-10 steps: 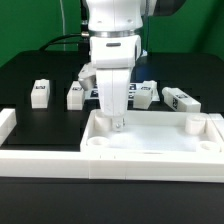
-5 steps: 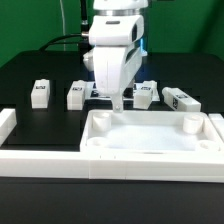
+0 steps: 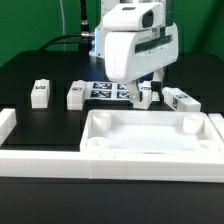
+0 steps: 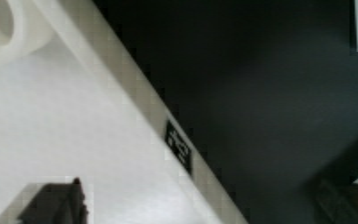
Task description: Assemble desk
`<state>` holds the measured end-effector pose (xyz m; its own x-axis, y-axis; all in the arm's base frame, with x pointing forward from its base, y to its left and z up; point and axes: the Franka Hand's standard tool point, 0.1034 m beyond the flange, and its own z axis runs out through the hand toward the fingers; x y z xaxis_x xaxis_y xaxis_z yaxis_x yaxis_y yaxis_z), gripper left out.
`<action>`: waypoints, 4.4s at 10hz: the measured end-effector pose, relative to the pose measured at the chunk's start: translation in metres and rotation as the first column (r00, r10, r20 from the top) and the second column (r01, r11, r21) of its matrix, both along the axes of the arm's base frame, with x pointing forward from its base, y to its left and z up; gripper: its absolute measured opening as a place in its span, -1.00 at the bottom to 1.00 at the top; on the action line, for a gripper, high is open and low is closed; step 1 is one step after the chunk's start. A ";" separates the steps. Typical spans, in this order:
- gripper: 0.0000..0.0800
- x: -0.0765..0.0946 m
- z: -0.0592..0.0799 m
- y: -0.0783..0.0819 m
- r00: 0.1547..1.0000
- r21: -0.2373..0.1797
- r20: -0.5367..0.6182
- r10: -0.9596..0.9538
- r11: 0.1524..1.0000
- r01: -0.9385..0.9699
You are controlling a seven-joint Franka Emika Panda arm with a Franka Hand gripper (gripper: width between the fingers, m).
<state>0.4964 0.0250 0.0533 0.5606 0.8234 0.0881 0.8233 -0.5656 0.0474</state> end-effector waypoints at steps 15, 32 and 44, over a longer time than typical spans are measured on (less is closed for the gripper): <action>0.62 -0.023 -0.009 0.083 0.697 -0.042 -0.189 -0.692 0.714 0.698; 0.62 -0.049 -0.017 0.079 0.571 -0.544 -0.428 -0.700 0.704 0.456; 0.62 -0.041 -0.042 0.090 0.414 -0.697 -0.556 -0.721 0.675 0.240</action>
Offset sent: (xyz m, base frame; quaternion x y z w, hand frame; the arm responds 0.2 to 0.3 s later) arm -0.0113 0.0006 0.0025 0.0247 -0.0229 0.2366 0.9710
